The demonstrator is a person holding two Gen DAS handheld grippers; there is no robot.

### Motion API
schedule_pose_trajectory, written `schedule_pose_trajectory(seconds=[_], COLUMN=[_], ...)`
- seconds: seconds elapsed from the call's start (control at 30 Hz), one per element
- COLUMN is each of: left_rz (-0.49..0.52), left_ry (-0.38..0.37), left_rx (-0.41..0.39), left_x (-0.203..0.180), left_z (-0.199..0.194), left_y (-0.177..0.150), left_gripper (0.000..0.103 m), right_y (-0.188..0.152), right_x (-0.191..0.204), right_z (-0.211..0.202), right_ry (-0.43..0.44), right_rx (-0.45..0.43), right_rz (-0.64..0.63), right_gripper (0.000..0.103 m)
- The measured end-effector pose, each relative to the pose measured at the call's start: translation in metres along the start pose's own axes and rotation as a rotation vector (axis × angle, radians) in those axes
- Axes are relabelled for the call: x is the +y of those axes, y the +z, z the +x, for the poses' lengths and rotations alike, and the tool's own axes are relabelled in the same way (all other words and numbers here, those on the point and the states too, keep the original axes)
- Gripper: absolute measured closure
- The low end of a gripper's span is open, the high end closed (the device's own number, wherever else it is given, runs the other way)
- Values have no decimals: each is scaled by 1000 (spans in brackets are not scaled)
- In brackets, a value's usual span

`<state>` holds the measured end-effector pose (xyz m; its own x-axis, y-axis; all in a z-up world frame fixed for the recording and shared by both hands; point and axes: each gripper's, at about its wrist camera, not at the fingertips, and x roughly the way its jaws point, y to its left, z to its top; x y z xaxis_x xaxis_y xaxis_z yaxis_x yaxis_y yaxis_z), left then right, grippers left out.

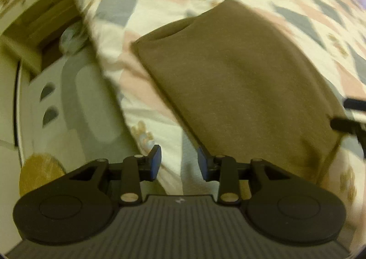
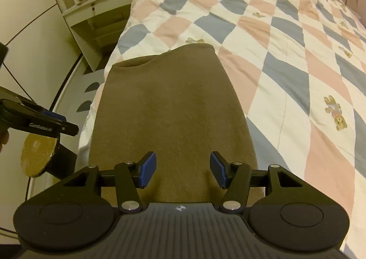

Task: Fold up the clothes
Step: 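Move both open grippers back over the folded brown shirt, then grasp the folded shirt edge with the left gripper while the right gripper grasps it too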

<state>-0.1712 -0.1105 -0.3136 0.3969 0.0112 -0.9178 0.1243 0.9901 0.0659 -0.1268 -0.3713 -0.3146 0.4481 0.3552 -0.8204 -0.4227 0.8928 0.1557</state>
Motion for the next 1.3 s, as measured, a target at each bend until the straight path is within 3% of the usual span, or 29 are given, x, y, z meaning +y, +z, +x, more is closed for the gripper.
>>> schedule_pose_trajectory(seconds=[0.1, 0.2, 0.23, 0.3, 0.47, 0.67, 1.07, 1.17, 1.3], left_rz=[340, 696, 791, 881, 989, 1212, 1452, 1491, 1412], left_ry=[26, 84, 98, 99, 170, 211, 362, 377, 377], left_rx=[-179, -292, -319, -352, -402, -447, -751, -831, -840], left_x=[-28, -58, -67, -77, -91, -100, -106, -101, -101], left_z=[-18, -21, -21, -19, -5, 24, 71, 78, 77], left_y=[-44, -102, -119, -142, -160, -184, -226, -230, -215], left_gripper=[69, 66, 66, 64, 64, 64, 61, 60, 56], right_y=[-11, -32, -39, -53, -74, -84, -95, -106, -135], right_x=[-6, -10, -12, -15, -21, -23, -34, -28, -16], right_z=[-9, -18, -20, -23, -25, -20, -7, -2, 4], right_ry=[-14, -56, -66, -86, -121, -129, -164, -217, -289], right_rx=[14, 50, 63, 87, 109, 119, 113, 93, 5], right_rz=[-46, -149, -176, -228, -258, -269, -361, -538, -915], right_gripper=[47, 47, 45, 44, 42, 39, 34, 31, 31])
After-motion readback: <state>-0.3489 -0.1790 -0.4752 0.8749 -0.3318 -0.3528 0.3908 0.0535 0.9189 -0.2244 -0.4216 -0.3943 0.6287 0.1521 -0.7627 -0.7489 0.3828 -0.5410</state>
